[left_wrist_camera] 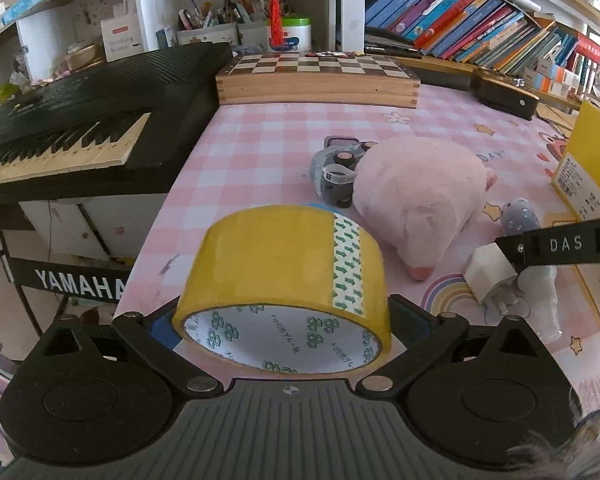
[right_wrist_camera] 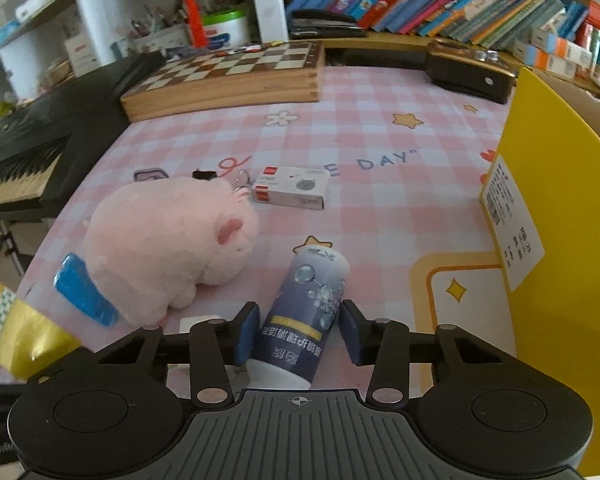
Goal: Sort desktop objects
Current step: 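Grasp the yellow tape roll with the left tool while the right tool grasps the white-navy lotion bottle, then carry the tape roll and lotion bottle toward the yellow box with both tools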
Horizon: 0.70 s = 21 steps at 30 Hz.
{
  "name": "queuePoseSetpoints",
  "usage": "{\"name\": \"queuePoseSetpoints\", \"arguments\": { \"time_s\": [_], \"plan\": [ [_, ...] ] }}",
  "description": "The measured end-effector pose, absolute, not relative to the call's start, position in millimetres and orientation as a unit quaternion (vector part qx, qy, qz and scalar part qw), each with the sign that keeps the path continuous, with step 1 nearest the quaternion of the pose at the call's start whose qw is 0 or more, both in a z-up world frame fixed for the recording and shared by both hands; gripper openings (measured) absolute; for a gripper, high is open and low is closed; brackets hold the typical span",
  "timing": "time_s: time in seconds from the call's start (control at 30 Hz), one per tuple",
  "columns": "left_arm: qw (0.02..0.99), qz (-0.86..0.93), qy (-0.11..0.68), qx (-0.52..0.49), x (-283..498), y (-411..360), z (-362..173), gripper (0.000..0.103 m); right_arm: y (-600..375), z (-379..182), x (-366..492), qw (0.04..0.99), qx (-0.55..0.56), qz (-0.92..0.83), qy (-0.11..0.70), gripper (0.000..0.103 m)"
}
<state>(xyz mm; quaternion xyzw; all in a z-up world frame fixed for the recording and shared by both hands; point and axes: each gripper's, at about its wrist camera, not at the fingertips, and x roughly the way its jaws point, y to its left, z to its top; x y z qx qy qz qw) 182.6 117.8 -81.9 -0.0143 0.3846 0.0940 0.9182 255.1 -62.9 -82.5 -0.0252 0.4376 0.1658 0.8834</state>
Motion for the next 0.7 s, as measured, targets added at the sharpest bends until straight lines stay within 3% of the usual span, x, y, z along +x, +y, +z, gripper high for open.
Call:
{"name": "queuePoseSetpoints", "arguments": {
  "time_s": [0.1, 0.7],
  "plan": [
    [0.919, 0.095, 0.382, -0.013, 181, 117, -82, 0.093, -64, -83, 255, 0.882, -0.031, 0.177, 0.436, 0.034],
    [0.948, 0.060, 0.309, -0.056, 145, 107, -26, 0.092, -91, -43, 226, 0.902, -0.011, 0.195, 0.385, 0.033]
  ]
}}
